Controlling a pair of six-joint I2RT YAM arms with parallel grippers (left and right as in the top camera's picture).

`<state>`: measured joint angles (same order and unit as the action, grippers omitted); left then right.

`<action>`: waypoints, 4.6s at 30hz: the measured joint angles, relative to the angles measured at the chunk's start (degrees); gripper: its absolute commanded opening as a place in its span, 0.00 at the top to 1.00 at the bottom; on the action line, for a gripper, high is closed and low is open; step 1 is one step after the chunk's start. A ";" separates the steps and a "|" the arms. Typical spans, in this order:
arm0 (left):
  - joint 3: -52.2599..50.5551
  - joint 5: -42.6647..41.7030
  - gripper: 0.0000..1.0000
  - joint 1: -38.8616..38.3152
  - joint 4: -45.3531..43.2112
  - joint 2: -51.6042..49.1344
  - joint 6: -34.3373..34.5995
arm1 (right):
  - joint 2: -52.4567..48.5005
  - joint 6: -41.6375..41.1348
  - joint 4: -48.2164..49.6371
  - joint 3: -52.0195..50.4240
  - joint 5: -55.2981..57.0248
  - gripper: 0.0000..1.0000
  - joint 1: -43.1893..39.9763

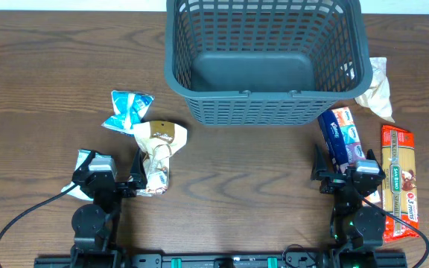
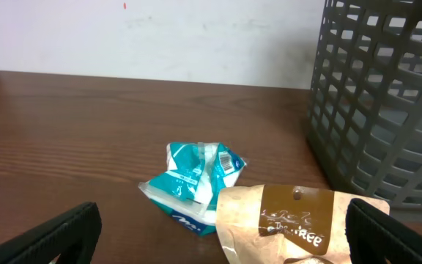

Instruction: Pack container

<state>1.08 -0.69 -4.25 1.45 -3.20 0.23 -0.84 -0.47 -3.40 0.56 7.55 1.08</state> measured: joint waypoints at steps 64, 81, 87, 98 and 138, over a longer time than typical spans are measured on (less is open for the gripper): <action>0.02 -0.02 0.01 0.00 0.07 0.04 0.00 | -53.59 7.37 -77.33 74.53 -6.93 0.01 -10.45; 0.04 -0.02 0.01 0.00 0.04 0.04 0.00 | -75.01 25.55 -70.38 74.71 0.28 0.01 -10.45; 0.02 -0.02 0.01 0.00 0.04 0.04 0.00 | -81.59 26.91 -67.93 74.71 1.64 0.01 -10.67; 0.02 0.00 0.01 0.00 0.07 0.04 0.00 | -83.34 27.98 -67.95 74.71 1.44 0.01 -10.67; 0.02 0.66 0.01 0.00 0.04 0.04 -0.07 | -76.04 22.38 -40.41 48.09 -9.53 0.01 -22.34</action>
<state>1.10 -0.03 -4.25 1.50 -3.16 0.16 -76.88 21.91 -43.81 48.64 -1.98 -21.26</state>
